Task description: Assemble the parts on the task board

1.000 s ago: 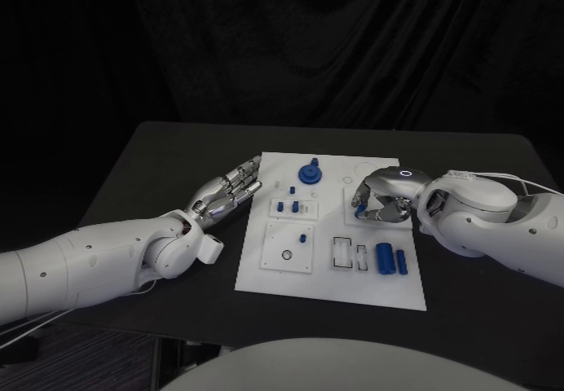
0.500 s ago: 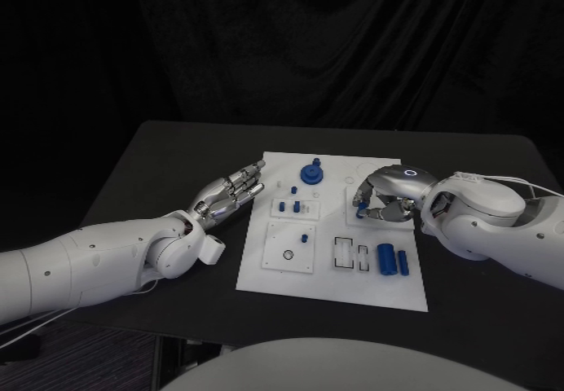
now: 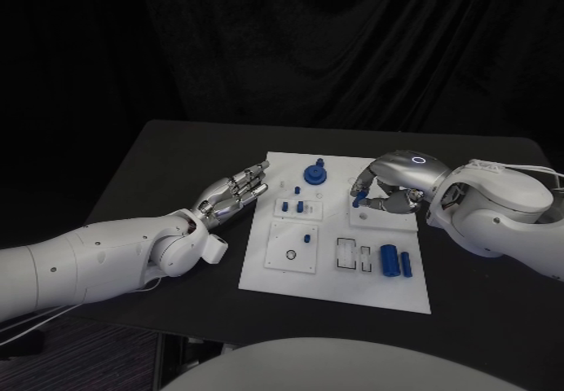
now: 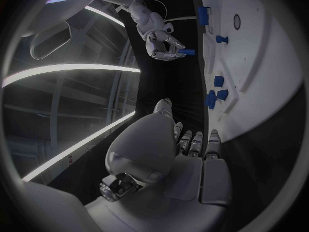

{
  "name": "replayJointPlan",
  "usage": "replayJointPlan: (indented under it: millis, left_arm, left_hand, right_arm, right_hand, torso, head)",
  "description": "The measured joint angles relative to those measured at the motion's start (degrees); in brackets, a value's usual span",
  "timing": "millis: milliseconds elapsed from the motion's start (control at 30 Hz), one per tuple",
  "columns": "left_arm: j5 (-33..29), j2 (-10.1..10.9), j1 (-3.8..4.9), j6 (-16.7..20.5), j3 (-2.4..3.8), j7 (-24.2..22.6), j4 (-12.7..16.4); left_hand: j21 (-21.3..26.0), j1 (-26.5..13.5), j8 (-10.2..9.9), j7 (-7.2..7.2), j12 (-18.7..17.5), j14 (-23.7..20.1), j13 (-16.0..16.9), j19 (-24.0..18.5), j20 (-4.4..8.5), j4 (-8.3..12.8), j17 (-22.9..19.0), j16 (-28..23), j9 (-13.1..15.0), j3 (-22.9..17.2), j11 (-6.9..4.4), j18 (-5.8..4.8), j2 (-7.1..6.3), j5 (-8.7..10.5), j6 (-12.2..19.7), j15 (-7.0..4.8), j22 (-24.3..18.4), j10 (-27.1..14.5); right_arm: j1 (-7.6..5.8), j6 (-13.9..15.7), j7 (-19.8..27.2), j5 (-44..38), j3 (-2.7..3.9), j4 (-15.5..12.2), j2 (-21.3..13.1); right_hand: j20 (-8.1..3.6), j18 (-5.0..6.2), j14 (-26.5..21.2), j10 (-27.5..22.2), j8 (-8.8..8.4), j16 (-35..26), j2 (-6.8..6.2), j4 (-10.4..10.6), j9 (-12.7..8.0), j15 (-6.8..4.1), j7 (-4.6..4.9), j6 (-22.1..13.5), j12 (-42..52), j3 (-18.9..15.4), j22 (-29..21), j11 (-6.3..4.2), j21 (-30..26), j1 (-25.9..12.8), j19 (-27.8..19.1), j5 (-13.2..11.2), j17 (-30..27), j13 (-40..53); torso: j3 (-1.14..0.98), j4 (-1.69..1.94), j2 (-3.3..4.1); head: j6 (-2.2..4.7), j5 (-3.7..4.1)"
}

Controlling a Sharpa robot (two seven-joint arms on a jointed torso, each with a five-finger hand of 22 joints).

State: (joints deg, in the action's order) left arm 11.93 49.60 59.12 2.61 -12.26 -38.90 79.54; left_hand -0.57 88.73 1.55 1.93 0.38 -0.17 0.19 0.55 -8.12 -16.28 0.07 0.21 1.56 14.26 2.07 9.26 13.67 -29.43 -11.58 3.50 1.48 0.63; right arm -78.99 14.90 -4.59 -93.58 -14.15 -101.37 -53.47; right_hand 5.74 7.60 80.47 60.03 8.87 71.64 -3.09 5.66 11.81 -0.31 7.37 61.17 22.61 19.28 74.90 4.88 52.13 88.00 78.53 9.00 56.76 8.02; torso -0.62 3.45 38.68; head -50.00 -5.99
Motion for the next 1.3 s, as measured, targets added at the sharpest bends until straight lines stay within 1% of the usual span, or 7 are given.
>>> replayJointPlan:
  millis: [133,267,433,700,867,1100,1300]
  left_arm:
    - [0.0,-0.1,-0.04,0.0,0.00,0.0,0.0]
    - [0.0,-0.2,-0.04,0.0,0.01,0.0,0.0]
    - [0.0,-0.2,-0.05,-0.1,0.01,0.0,0.1]
    - [0.0,-0.2,-0.05,-0.1,0.01,0.0,0.2]
    - [0.0,-0.2,-0.06,-0.1,0.01,0.0,0.3]
    - [0.0,-0.2,-0.06,-0.1,0.01,0.0,0.4]
    - [0.0,-0.1,-0.06,-0.1,0.01,0.0,0.4]
  left_hand:
    - [0.0,0.0,0.0,0.00,0.0,0.0,0.0,0.0,0.00,0.0,0.0,0.0,0.0,0.0,0.00,0.00,0.00,0.00,0.0,0.00,0.0,0.0]
    - [0.0,0.0,0.0,0.00,0.0,0.0,0.0,0.0,0.00,0.0,0.0,0.0,0.0,0.0,0.00,0.01,0.00,0.00,0.0,0.00,0.0,0.0]
    - [0.0,0.0,0.0,0.00,0.0,0.0,0.0,0.0,0.00,0.0,0.0,0.0,0.0,0.0,0.00,0.01,0.00,0.00,0.0,0.00,0.0,0.0]
    - [0.0,0.0,0.0,0.00,0.0,0.0,0.0,0.0,0.00,0.0,0.0,0.0,0.0,0.0,-0.01,0.02,0.00,0.00,0.0,0.00,0.0,0.0]
    - [0.0,0.0,0.0,0.00,0.0,0.0,0.0,0.0,0.00,-0.2,0.0,0.0,0.0,-0.2,-0.01,0.02,0.00,0.00,0.0,0.00,0.0,0.0]
    - [0.0,0.0,0.0,0.00,0.0,0.0,0.0,0.0,0.00,-0.2,0.0,0.0,0.0,-0.2,-0.01,0.02,0.00,0.00,0.0,0.00,0.0,0.0]
    - [0.0,0.0,0.0,0.00,0.0,0.0,0.0,0.0,0.00,-0.2,0.0,0.0,0.0,-0.2,-0.01,0.02,0.00,0.00,0.0,0.00,0.0,0.0]
  right_arm:
    - [-0.43,0.0,0.5,-0.1,0.00,-1.9,0.8]
    - [-0.45,-0.2,1.3,-0.6,-0.04,-3.1,2.5]
    - [0.68,-0.6,2.4,-2.5,-0.01,-3.2,6.1]
    - [3.59,-1.0,3.9,-4.8,-0.02,-0.6,11.6]
    - [5.27,-1.1,4.8,-6.2,-0.06,1.2,14.2]
    - [6.64,-1.5,5.3,-7.8,-0.03,3.4,16.0]
    - [7.11,-2.1,5.4,-8.6,-0.04,4.4,16.5]
  right_hand:
    - [-0.21,0.00,-0.2,0.2,0.23,0.0,-0.47,-0.5,0.5,-0.21,0.06,0.1,-0.1,0.2,0.0,0.20,0.0,0.5,0.2,0.0,0.0,0.0]
    - [-0.35,0.00,-0.2,0.2,0.29,0.0,-0.68,-0.7,0.6,-0.20,0.07,0.2,-0.3,0.4,0.0,0.20,0.0,0.7,0.1,0.0,0.0,-0.1]
    - [-0.35,-0.01,-0.2,0.4,0.29,-0.2,-0.68,-0.7,0.6,-0.20,0.07,0.2,-0.4,0.4,0.0,0.41,0.0,0.7,0.1,-0.4,-0.2,-0.1]
    - [-0.35,-0.01,-0.2,0.4,0.29,-0.2,-0.69,-0.9,0.7,-0.20,0.06,0.1,-0.6,0.6,0.0,0.41,0.2,0.7,0.1,-0.5,-0.1,0.0]
    - [-0.35,-0.01,-0.2,0.4,0.28,-0.2,-0.92,-1.0,0.9,-0.20,0.06,0.1,-0.7,0.4,0.0,0.40,0.5,0.9,0.1,-0.7,0.1,0.0]
    - [-0.34,-0.01,-0.2,0.4,0.28,-0.2,-0.93,-1.0,0.9,-0.20,0.05,0.1,-0.7,0.4,0.0,0.40,0.5,0.9,0.1,-0.8,0.1,0.0]
    - [-0.34,-0.01,-0.2,0.5,0.28,-0.2,-0.93,-1.2,0.9,-0.20,0.05,0.1,-0.9,0.6,0.0,0.32,0.5,0.9,0.1,-0.9,0.1,0.0]
  torso:
    - [0.00,0.00,0.00]
    - [0.04,0.03,-0.01]
    - [0.04,0.03,-0.02]
    - [0.03,0.18,0.14]
    - [0.01,0.18,0.15]
    - [0.01,0.15,0.21]
    - [0.03,0.08,0.20]
  head:
    - [0.00,-0.38]
    - [0.00,-1.32]
    - [0.00,-2.02]
    - [0.00,-2.01]
    - [0.00,-2.29]
    - [0.00,-2.39]
    - [0.00,-2.37]
